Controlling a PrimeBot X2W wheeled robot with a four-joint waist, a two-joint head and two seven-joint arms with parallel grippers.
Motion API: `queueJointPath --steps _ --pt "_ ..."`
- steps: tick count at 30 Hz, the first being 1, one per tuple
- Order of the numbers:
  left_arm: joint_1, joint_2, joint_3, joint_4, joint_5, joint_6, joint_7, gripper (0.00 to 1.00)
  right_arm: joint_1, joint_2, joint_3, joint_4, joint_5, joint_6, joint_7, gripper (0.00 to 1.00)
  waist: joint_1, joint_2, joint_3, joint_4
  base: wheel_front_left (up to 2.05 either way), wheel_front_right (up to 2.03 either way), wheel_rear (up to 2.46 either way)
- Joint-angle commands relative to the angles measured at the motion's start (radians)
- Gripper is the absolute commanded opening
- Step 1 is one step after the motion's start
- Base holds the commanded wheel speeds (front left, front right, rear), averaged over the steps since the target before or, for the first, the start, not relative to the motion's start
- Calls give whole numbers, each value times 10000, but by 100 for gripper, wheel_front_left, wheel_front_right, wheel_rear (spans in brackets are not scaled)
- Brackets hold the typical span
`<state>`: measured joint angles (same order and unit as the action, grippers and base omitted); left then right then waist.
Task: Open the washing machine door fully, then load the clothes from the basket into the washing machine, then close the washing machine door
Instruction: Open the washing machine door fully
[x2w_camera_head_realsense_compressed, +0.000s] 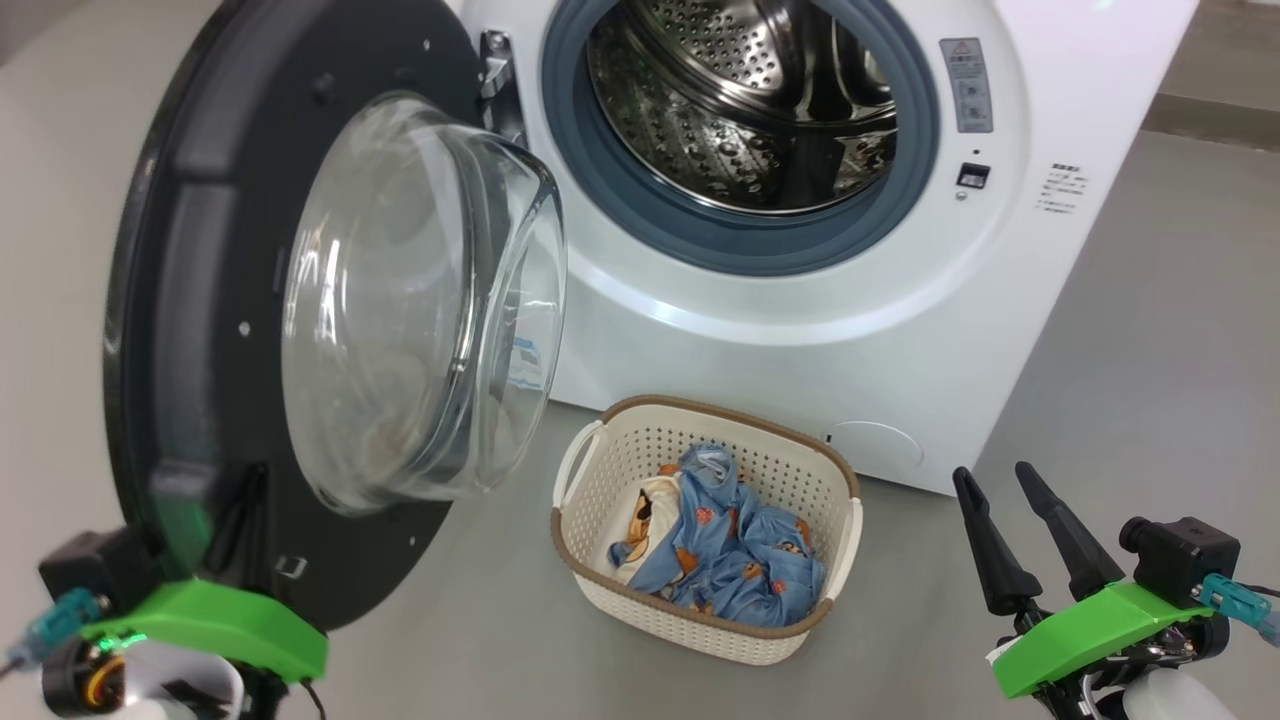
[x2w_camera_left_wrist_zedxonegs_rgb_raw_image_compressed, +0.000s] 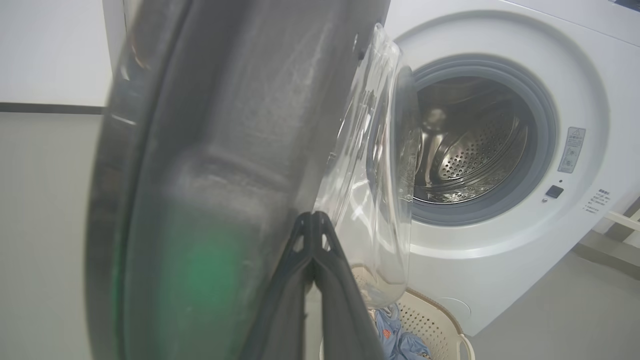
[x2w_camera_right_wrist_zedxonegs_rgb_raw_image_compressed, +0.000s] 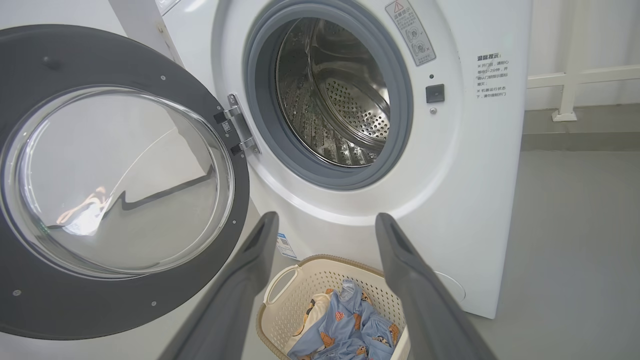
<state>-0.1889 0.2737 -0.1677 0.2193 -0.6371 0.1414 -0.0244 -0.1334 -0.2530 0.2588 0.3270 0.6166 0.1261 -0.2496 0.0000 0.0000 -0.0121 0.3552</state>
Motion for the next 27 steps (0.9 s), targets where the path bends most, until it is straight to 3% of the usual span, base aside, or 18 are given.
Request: queueJointPath --steps 1,17,27 --pt "-623 480 579 51 -71 24 39 0 -199 -97 133 -234 -33 46 -122 100 0 0 74 125 0 0 0" --pt "-3053 1375 635 3183 -111 -799 145 0 -591 -247 -151 -341 -115 46 -122 100 0 0 916 638 0 0 0" --pt "-4509 1884 785 4937 -92 -939 -14 0 -929 -390 -131 -414 -168 46 -122 100 0 0 1712 646 0 0 0"
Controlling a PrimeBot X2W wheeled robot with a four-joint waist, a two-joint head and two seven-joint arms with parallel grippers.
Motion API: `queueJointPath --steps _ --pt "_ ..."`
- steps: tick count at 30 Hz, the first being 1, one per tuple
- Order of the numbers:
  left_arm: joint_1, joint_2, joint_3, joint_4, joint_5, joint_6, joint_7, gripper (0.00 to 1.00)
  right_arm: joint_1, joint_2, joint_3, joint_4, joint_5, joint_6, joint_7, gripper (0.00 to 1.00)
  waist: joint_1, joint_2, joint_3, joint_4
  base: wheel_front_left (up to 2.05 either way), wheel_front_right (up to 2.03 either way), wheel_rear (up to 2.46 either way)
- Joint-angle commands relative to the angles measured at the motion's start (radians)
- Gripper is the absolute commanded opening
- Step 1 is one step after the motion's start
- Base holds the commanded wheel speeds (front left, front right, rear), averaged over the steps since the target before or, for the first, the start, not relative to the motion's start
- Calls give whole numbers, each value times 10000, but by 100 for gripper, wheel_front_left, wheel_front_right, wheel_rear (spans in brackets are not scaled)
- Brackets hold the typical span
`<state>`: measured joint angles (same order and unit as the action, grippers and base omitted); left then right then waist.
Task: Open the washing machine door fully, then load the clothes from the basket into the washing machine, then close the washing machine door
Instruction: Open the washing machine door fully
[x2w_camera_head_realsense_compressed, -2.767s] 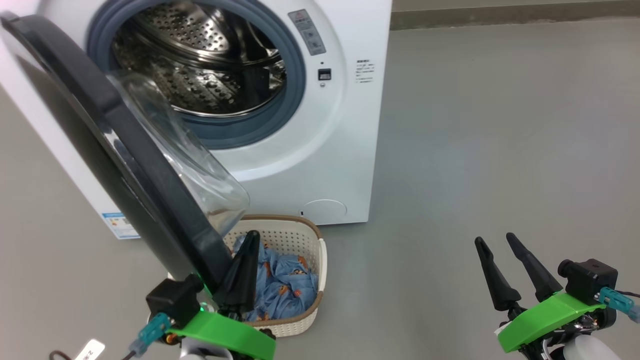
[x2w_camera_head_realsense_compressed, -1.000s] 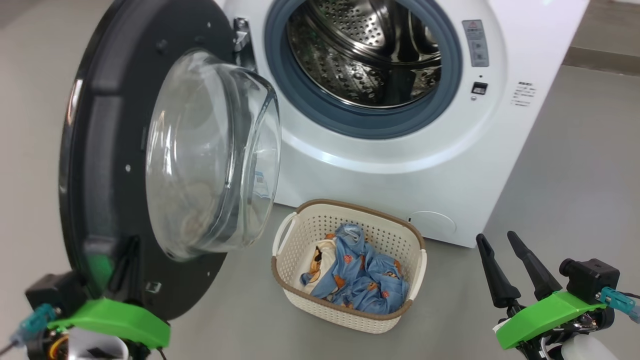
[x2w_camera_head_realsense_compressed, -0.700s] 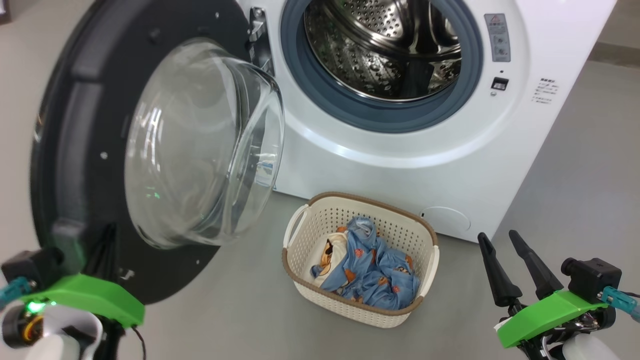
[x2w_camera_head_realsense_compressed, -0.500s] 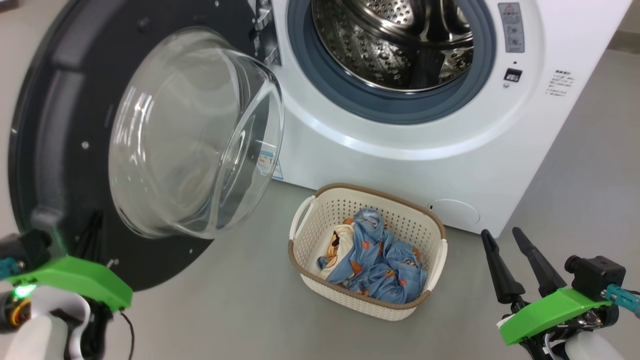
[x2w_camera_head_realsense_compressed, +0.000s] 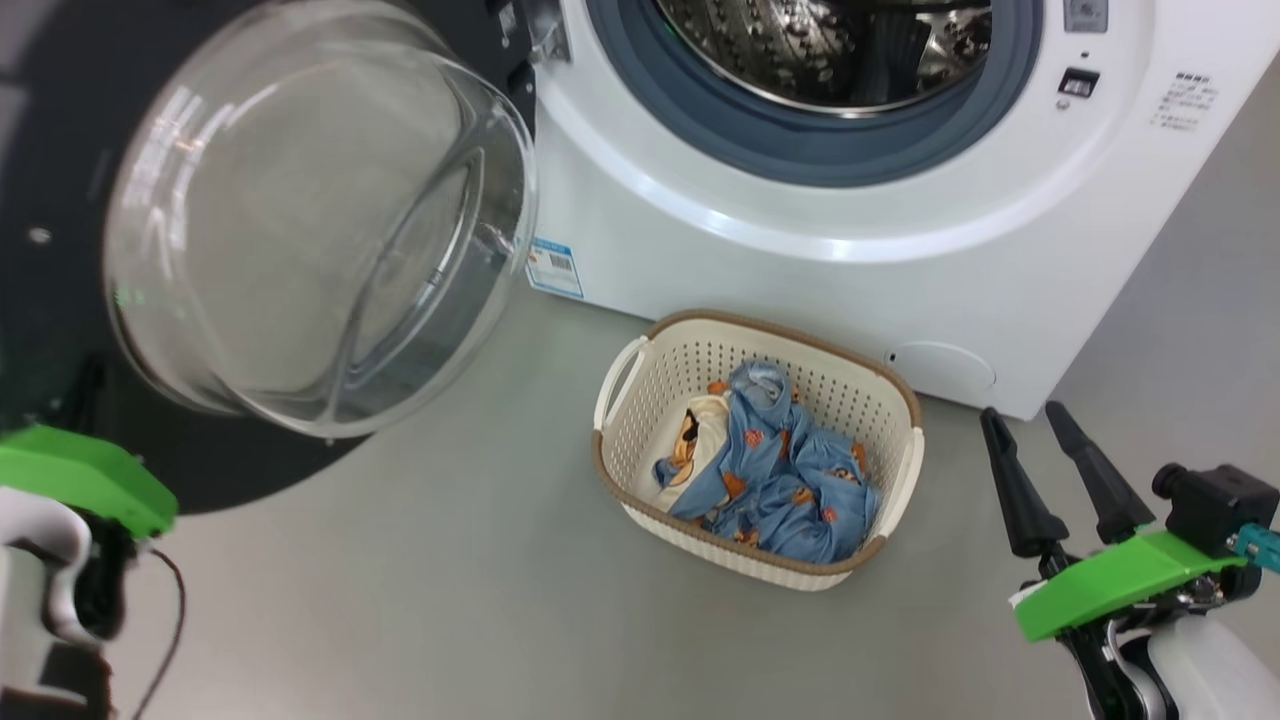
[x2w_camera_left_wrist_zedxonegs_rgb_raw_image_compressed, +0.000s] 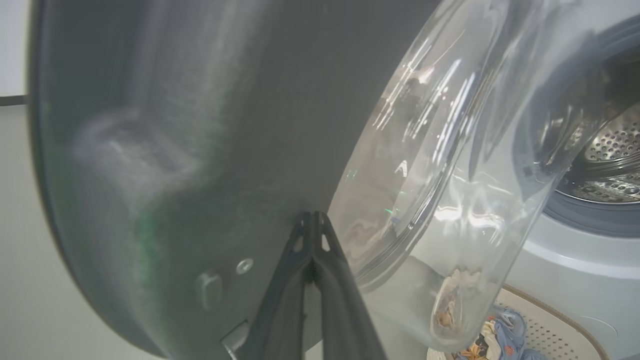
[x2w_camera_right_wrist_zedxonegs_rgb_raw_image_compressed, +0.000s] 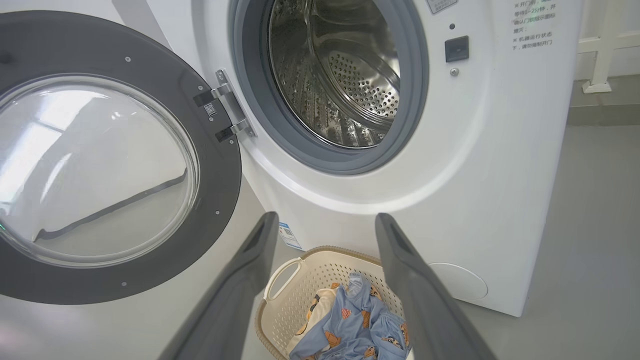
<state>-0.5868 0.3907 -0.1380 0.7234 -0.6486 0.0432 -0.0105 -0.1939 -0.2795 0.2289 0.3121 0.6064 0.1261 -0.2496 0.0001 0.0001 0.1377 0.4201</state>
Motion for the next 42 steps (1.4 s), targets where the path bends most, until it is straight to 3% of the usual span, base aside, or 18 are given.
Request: queueJointPath --steps 1,16,30,42 --pt "-686 754 524 43 -2 34 -175 0 -372 -129 177 -270 -72 46 -122 100 -1 -1 303 -8 0 0 0" --pt "-2085 1408 831 1860 -77 206 -583 0 -834 -89 194 -231 -18 46 -122 100 -1 -1 887 -335 0 0 0" --pt "-2226 1461 750 2549 -148 126 -780 0 -762 -8 87 -163 -6 46 -122 100 -1 -1 615 -316 0 0 0" --pt "-1882 1416 704 2333 -350 -359 -993 0 -589 106 106 -169 27 46 -122 100 -1 -1 302 -392 0 0 0"
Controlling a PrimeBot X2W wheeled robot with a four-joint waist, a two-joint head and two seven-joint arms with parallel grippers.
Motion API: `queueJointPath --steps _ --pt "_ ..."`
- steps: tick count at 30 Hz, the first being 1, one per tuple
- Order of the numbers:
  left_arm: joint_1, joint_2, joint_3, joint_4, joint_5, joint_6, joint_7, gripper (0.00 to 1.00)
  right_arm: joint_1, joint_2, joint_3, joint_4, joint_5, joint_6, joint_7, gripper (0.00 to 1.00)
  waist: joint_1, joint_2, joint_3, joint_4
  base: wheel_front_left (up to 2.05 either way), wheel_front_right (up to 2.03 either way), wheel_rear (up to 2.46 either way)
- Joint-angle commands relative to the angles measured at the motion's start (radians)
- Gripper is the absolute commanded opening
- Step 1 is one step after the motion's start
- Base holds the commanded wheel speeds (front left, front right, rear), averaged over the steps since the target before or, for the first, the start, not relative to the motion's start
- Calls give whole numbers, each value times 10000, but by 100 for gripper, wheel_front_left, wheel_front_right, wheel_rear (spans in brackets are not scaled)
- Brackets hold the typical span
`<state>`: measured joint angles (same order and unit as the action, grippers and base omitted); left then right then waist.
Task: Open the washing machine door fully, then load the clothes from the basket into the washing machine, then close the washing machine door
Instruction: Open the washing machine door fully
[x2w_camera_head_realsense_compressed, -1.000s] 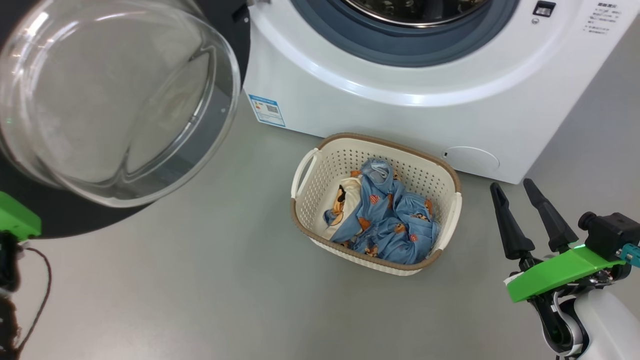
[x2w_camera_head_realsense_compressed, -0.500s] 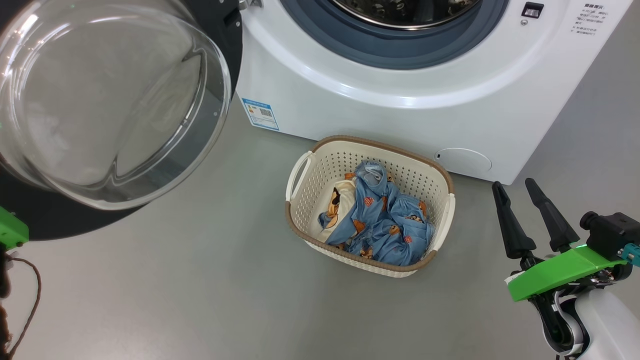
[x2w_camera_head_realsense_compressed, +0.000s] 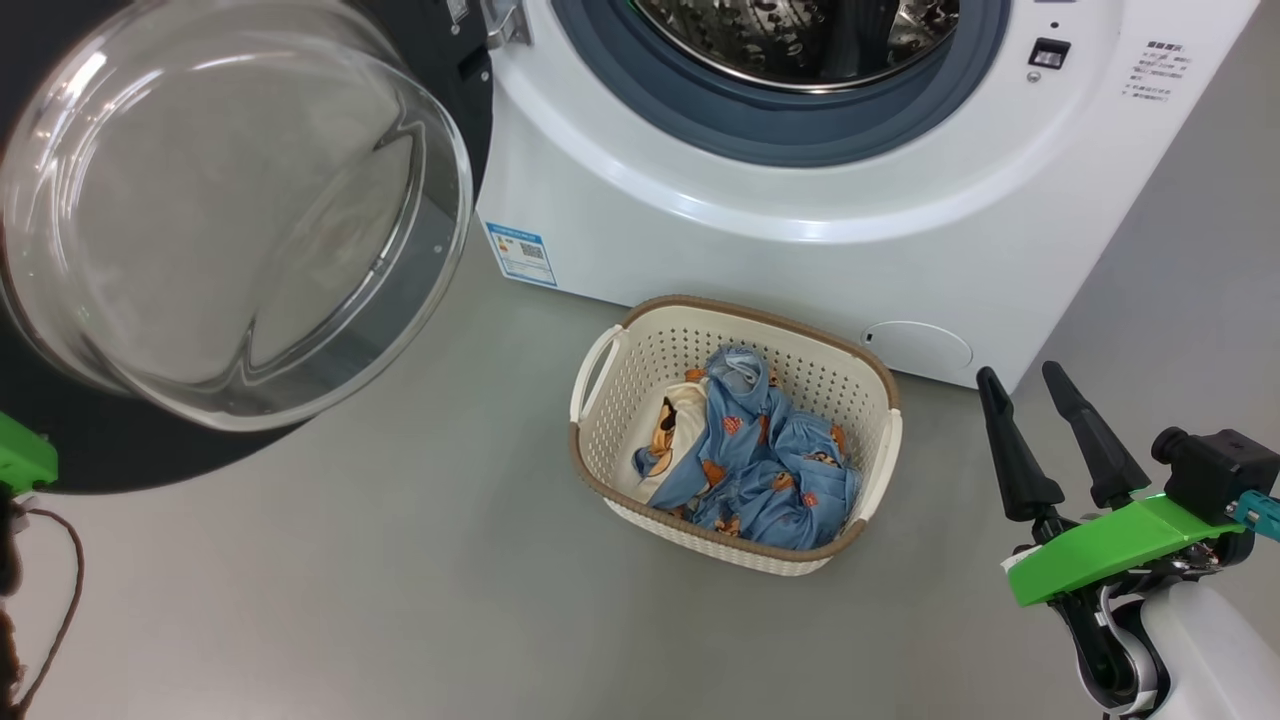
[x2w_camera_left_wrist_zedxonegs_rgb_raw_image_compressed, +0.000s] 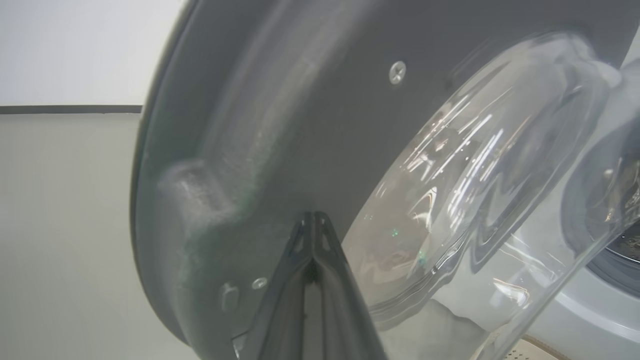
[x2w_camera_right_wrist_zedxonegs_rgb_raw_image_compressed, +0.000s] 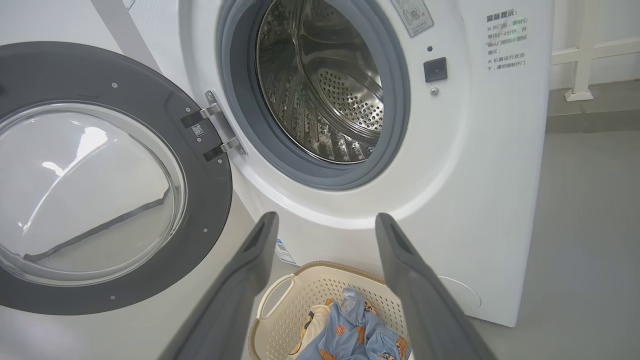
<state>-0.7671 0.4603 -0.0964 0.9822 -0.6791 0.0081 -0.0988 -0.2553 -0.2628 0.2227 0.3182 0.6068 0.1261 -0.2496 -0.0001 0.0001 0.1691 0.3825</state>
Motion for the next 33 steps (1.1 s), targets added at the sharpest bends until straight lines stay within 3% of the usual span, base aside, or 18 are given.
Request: queueJointPath --steps 1,17,18,20,21,33 --pt "-2 726 294 -327 -64 -36 -143 0 46 -61 159 -237 27 46 -122 100 1 -1 -25 -37 0 0 0" --pt "1757 560 661 -2655 -654 -87 -478 0 373 -48 202 -265 44 46 -122 100 1 -1 -641 -551 0 0 0" --pt "1863 550 669 -2881 -665 -58 -492 12 402 -42 185 -297 37 46 -122 100 1 -1 -700 -583 0 0 0" --pt "2111 513 641 -3370 -658 42 -452 76 493 -21 179 -357 45 46 -122 100 1 -1 -812 -645 0 0 0" --pt "2241 504 614 -3632 -634 108 -426 100 533 -12 198 -380 50 46 -122 100 1 -1 -856 -684 0 0 0" --pt "3892 26 289 -7232 -593 851 -79 100 863 158 364 -525 35 46 -122 100 1 -1 -1478 -1395 0 0 0"
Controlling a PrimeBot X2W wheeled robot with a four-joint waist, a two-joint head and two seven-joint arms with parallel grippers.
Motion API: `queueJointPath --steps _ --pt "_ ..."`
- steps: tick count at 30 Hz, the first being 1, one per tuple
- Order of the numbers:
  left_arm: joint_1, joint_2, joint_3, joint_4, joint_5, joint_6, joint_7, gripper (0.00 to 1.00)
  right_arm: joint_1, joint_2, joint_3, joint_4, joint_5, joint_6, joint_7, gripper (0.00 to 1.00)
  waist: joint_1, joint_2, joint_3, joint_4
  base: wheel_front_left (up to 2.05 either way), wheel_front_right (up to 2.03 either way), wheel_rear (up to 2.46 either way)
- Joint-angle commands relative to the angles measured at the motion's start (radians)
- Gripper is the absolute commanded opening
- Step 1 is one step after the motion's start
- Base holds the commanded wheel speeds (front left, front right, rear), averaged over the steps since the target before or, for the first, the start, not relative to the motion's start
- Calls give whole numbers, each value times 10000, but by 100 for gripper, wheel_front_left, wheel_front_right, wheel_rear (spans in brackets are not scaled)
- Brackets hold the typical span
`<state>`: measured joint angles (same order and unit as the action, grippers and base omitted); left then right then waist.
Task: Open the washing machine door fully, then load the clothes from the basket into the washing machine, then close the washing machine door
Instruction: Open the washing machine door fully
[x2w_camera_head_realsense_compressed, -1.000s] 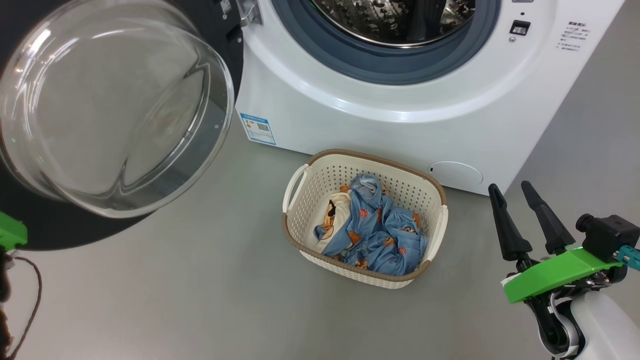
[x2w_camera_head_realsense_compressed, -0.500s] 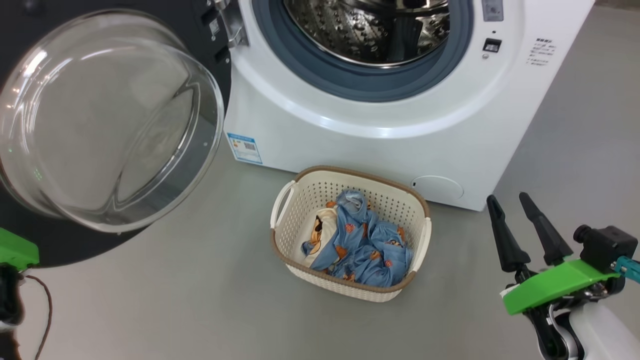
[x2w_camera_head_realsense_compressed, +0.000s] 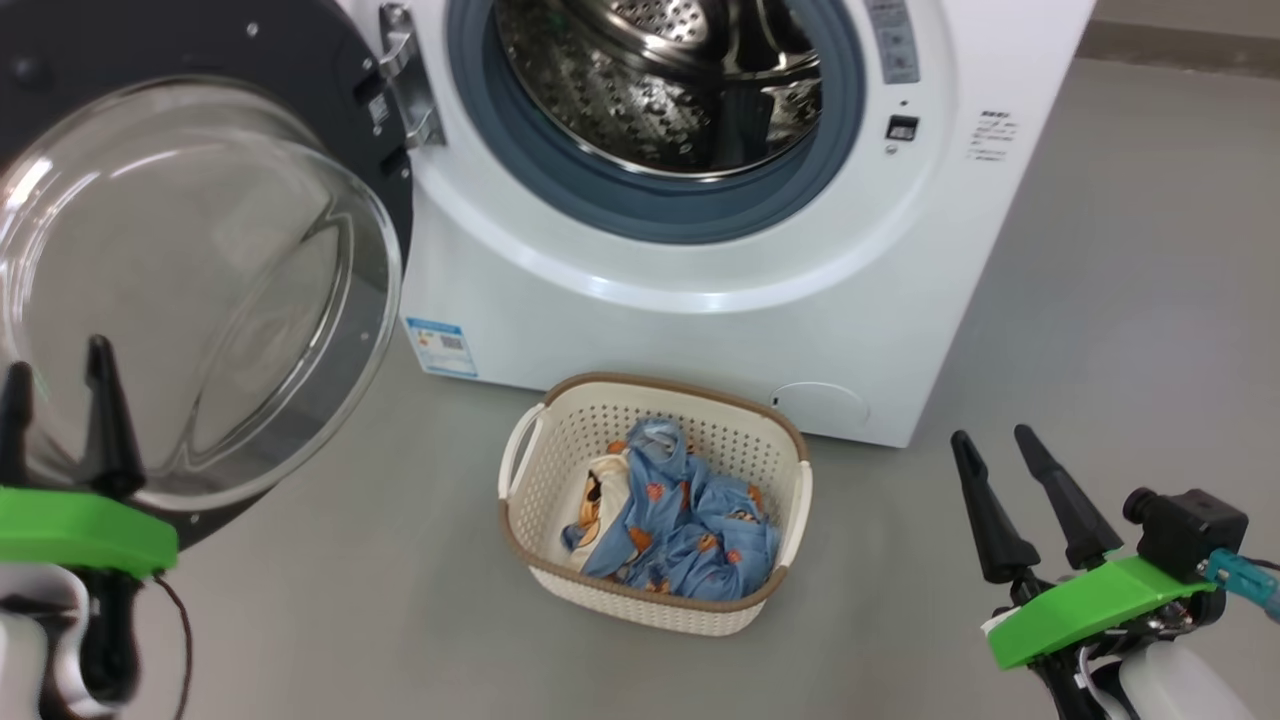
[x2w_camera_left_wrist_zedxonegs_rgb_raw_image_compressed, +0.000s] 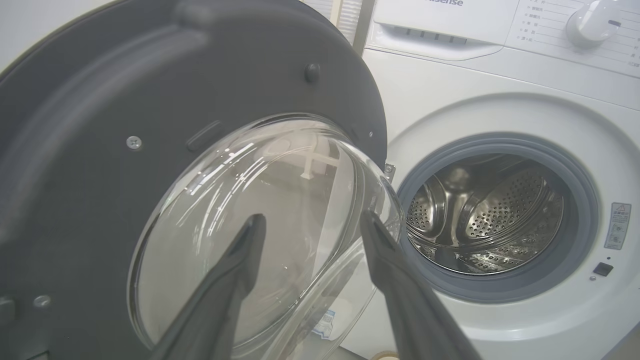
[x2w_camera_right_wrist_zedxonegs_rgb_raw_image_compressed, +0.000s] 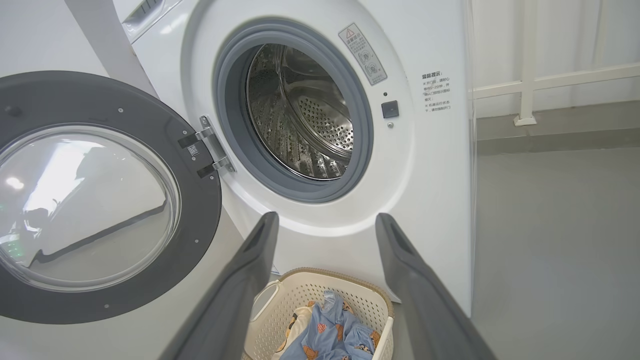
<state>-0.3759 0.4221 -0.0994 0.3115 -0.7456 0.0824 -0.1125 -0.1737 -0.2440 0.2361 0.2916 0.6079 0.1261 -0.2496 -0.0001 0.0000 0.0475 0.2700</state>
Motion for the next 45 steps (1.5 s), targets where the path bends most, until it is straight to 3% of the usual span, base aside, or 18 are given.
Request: queueJointPath --steps 1,12,29,45 --pt "116 380 266 -766 104 176 100 100 77 -19 239 -269 9 46 -122 100 1 0 -327 -351 0 0 0" --pt "987 52 -120 -1958 197 451 158 100 59 -195 514 -317 -41 46 -122 100 1 0 -640 -1314 0 0 0" --pt "1759 -448 -811 -2041 580 508 -449 100 -245 -676 842 -313 -10 46 -122 100 1 0 -665 -3185 0 0 0" --pt "2388 -1056 -930 -1345 669 423 -1247 100 -516 -931 748 -294 23 46 -122 100 1 0 -553 -3744 0 0 0"
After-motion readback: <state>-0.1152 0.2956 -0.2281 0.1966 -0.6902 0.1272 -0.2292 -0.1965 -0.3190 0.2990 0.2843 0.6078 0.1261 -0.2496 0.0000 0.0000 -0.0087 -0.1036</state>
